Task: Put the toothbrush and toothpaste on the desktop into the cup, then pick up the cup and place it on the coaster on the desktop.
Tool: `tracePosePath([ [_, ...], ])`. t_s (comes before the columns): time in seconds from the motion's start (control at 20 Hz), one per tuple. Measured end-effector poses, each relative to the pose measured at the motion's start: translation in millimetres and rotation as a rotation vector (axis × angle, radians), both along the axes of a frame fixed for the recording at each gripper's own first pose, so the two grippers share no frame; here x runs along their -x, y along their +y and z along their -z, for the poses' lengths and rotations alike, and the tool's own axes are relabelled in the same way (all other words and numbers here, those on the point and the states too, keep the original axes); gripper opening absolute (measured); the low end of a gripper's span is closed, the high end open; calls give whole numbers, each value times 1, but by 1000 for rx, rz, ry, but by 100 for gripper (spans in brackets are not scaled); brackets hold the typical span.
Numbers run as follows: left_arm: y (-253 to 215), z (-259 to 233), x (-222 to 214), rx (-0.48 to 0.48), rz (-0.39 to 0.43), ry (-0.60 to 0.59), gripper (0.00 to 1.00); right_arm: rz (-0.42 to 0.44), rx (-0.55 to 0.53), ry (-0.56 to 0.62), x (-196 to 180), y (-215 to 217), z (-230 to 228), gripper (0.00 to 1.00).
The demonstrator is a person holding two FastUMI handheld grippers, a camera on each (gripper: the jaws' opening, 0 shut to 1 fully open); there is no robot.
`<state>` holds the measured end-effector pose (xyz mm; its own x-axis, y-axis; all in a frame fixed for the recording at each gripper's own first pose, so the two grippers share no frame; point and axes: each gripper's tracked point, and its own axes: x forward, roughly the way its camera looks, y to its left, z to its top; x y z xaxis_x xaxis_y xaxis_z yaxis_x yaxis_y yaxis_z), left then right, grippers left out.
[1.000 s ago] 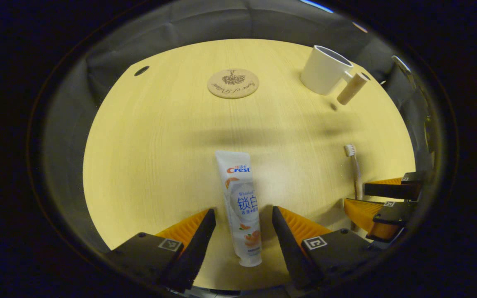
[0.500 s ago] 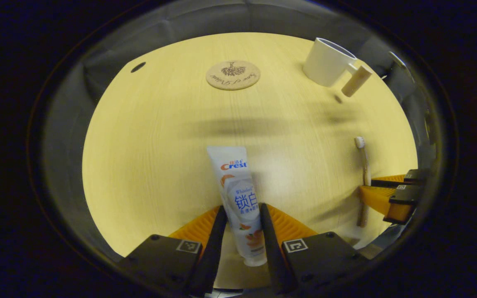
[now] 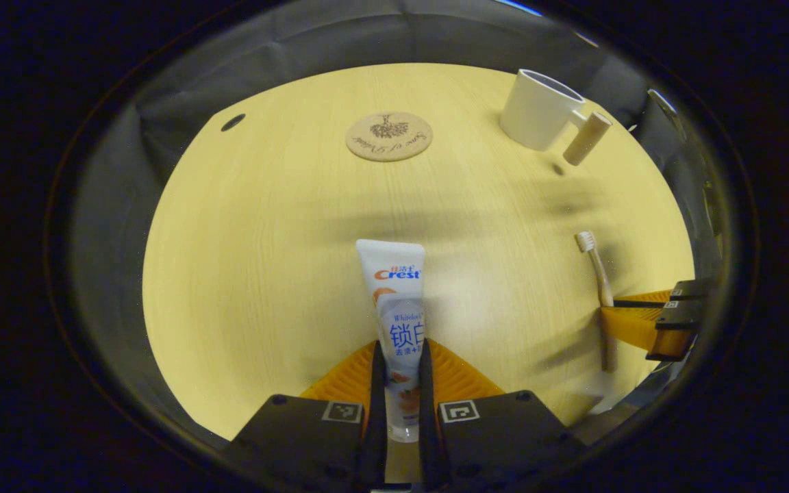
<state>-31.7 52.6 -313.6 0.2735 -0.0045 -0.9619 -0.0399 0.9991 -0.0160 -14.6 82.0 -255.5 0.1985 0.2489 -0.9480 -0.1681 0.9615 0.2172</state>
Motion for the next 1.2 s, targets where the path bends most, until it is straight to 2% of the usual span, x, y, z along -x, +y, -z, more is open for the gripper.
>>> tracePosePath([
  [0.05, 0, -1, 0, 5, -2, -7, 27, -7, 3, -9, 1, 0, -1, 4],
  [0.1, 2, -2, 0, 4, -2, -16, 27, -9, 1, -15, 3, 1, -1, 4],
  [0.15, 5, -4, 0, -7, -8, -31, 34, -5, -11, -21, 4, 2, -4, 4],
  [0.2, 6, -7, -1, -14, -12, -44, 27, -1, -23, -31, 4, 4, -7, 4],
  [0.55, 2, -38, -10, -14, -50, -177, 27, 34, -168, -203, -6, 13, -49, 4],
  [0.95, -6, -100, -41, -17, -84, -392, 27, 41, -346, -479, -37, 18, -117, 3],
  [1.2, -13, -138, -81, -41, -102, -571, 27, 52, -399, -718, -85, 5, -168, 3],
])
